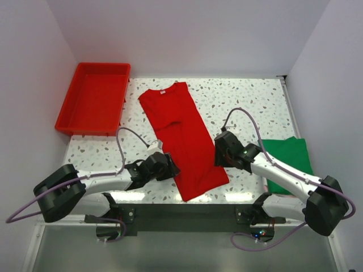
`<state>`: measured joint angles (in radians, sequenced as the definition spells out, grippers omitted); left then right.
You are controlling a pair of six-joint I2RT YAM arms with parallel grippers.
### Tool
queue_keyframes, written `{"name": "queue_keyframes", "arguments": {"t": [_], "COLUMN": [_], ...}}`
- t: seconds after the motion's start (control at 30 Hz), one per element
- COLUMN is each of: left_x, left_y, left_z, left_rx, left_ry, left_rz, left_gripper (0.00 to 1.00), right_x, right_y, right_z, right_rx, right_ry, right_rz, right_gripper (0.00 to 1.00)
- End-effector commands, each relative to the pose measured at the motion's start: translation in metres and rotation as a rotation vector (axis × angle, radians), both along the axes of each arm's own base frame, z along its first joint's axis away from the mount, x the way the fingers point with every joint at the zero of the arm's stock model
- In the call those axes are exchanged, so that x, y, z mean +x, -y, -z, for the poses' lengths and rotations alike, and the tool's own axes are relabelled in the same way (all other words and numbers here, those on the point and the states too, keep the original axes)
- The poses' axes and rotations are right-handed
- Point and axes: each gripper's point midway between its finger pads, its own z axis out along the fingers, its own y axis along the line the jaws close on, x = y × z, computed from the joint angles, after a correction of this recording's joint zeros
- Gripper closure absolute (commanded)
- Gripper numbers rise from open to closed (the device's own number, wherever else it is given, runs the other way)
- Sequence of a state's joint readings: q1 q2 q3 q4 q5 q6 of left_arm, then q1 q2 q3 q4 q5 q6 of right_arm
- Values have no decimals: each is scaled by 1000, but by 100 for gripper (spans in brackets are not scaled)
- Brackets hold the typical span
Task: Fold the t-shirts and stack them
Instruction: Fold the tshirt
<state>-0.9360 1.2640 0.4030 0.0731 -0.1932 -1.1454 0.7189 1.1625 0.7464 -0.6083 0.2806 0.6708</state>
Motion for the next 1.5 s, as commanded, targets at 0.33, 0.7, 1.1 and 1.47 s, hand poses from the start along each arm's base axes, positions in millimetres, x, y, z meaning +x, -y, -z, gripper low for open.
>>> {"name": "queue_keyframes", "arguments": {"t": [0.33,0.7,1.1,1.47], "left_x": [13,53,46,-56], "left_y": [-44,-131,-131,-105], "left_z": [49,40,-15,9], "left_rx": [367,433,364,331], "left_ry": [-108,-166,-71,-166], "left_rz": [-205,-400,-299,-161], "left_gripper": [69,69,39,44], "right_x": [0,-43,-63,-94], "right_y": [-2,-95,-85,-96], "right_z": [54,54,24,22], "right_rx": [-90,121,147,52], "right_ry": [-117,-119,-44,-32], "right_rz": [22,-109,-102,-218], "right_gripper": [55,60,58,57]}}
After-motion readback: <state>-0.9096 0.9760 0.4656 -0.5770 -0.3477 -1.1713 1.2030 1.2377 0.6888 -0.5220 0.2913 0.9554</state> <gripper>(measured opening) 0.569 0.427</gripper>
